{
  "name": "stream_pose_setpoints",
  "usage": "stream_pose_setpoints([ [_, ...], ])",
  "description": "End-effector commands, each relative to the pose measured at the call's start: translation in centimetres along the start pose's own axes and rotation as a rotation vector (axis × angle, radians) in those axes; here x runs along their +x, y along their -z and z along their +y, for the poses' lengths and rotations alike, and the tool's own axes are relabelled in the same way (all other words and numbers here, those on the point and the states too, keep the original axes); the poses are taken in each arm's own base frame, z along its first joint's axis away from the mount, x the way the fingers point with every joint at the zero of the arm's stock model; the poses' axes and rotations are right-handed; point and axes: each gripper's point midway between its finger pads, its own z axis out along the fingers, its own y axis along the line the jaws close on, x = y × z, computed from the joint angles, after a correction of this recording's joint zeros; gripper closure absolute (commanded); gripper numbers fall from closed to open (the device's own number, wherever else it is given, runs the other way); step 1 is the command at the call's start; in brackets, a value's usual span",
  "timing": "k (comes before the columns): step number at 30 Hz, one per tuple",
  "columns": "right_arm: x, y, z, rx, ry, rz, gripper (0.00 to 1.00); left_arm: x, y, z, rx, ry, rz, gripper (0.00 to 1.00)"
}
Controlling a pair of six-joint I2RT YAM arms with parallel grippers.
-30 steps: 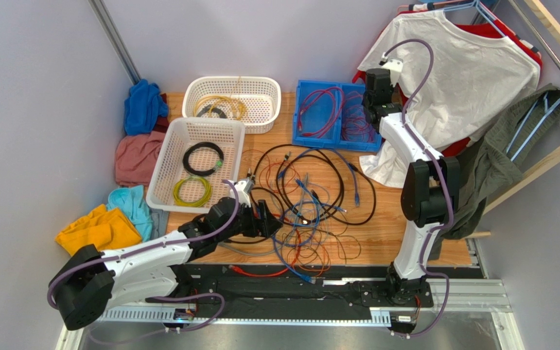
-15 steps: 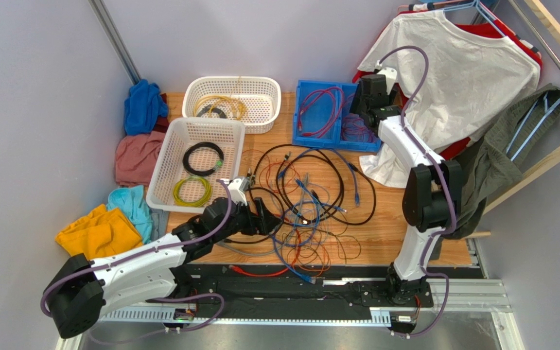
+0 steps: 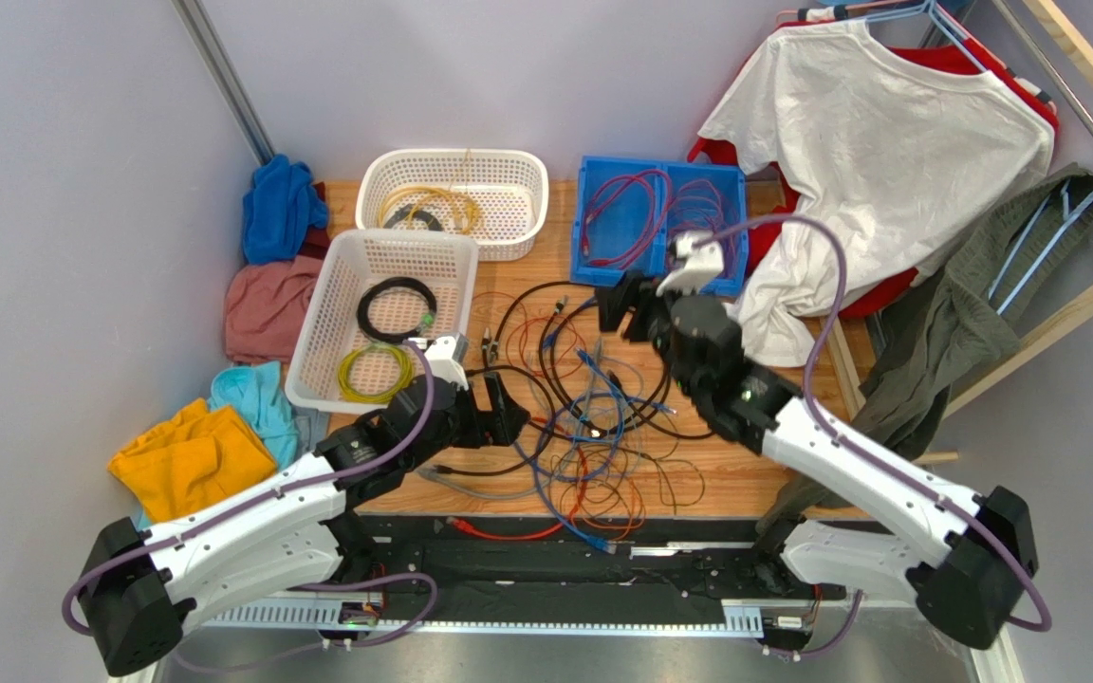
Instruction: Untangle the cables
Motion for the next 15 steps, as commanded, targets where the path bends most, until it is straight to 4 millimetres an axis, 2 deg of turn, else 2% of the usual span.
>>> stream_pose_setpoints([
  [1,2.8,4.5,1.6,-0.054,0.011,-0.013,0.35,-2.1,1.7,1.6,-0.119,-0.055,-0.039,0.01],
  [2,5.0,5.4,1.1,-0.049,0.047,0.031,0.35,-2.4,1.9,2.0,-0.142,-0.065,-0.047,0.01],
  [3,5.4,6.5,1.3,-0.065,0.05,0.032,0.35,-2.5,2.1,2.1,-0.149,-0.067,-0.053,0.01],
  [4,7.6,8.0,1.7,-0.08,0.099,0.088,0.35,-2.8,2.3,2.1,-0.148,-0.067,-0.066,0.01],
  [5,8.7,8.5,0.5,-0.037,0.127,0.093,0.35,-2.9,2.4,2.1,-0.146,-0.074,-0.069,0.01],
  [7,9.8,9.8,-0.4,-0.026,0.133,0.131,0.34,-3.3,2.6,1.9,-0.138,-0.067,-0.082,0.01],
  [12,10.3,11.2,-4.5,0.06,0.153,0.11,0.32,-3.0,2.7,1.9,-0.137,-0.06,-0.074,0.01],
  [15,10.5,11.4,-5.7,0.085,0.164,0.094,0.31,-2.8,2.8,2.1,-0.142,-0.054,-0.067,0.01],
])
